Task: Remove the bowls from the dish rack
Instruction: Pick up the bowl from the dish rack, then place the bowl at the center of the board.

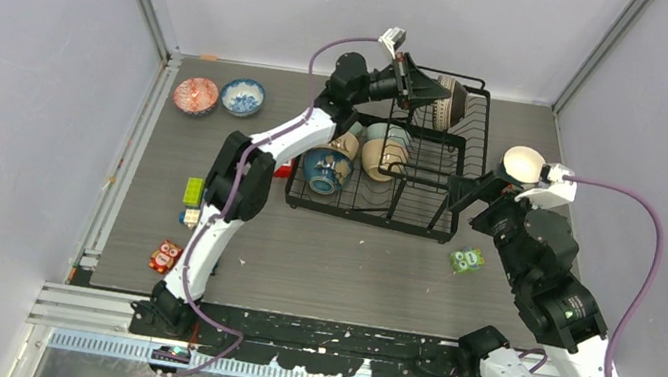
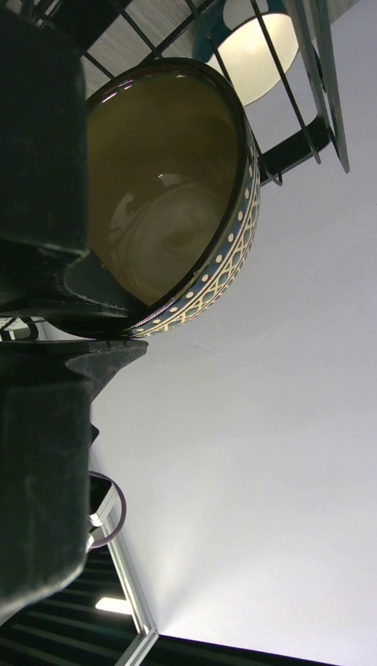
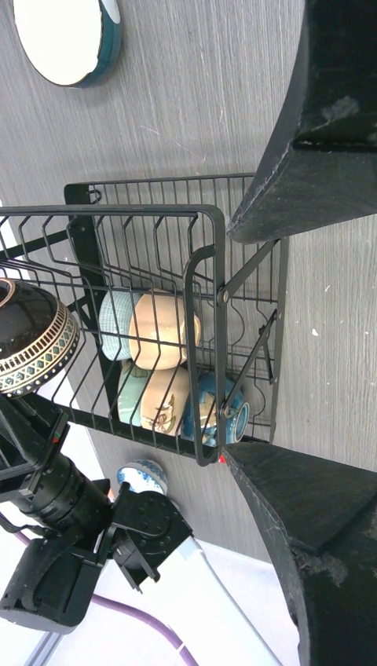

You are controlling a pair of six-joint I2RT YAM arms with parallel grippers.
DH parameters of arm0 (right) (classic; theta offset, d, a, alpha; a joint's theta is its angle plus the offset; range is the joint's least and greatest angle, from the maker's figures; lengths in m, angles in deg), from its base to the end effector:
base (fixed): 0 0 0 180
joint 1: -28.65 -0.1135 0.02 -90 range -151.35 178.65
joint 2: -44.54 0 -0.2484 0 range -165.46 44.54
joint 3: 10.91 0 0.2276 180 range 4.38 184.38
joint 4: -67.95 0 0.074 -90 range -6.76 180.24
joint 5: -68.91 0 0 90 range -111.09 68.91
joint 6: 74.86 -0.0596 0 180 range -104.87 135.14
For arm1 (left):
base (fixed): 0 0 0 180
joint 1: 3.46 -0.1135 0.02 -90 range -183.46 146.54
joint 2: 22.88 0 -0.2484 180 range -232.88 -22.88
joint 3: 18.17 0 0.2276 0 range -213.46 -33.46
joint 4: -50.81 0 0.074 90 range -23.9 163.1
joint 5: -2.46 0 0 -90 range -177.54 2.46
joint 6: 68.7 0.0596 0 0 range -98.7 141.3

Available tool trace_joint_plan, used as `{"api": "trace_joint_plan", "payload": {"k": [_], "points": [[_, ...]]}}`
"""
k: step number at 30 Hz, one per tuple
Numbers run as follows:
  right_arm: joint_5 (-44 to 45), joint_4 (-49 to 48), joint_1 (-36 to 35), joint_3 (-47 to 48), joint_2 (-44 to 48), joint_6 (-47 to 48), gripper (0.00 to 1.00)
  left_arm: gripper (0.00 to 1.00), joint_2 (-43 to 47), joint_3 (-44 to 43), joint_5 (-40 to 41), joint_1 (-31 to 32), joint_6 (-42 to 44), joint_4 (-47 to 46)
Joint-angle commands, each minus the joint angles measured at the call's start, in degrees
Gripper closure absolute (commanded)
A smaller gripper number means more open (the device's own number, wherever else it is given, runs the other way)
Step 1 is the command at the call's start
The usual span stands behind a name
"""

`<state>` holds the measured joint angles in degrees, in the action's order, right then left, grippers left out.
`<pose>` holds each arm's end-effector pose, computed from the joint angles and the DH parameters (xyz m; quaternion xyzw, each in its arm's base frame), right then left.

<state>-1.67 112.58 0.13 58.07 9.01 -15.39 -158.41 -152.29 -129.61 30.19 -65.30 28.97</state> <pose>0.1285 0.0473 0.3581 0.1204 0.7596 0.1950 0.6087 0.4237 -0.3300 0.3232 0.0265 0.6081 -0.7667 0.2043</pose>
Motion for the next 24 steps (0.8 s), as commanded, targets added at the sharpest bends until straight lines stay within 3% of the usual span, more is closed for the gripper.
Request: {"api": "trace_joint_plan", "payload": {"k": [1, 17, 24], "points": [[0.4, 0.0, -0.1, 2.9, 0.6, -0.2, 0.0, 1.0, 7.3, -3.4, 0.4, 0.1, -0.6, -7.3], [-1.4, 3.6, -0.1, 11.9, 0.7, 3.0, 0.0, 1.0, 17.1, -1.8, -1.6, 1.6, 3.5, -4.5], [-0.8, 6.7, -0.1, 18.7, 0.4, 6.6, 0.0, 1.0, 27.9, 6.3, -6.0, 2.9, 12.2, 3.3]]}}
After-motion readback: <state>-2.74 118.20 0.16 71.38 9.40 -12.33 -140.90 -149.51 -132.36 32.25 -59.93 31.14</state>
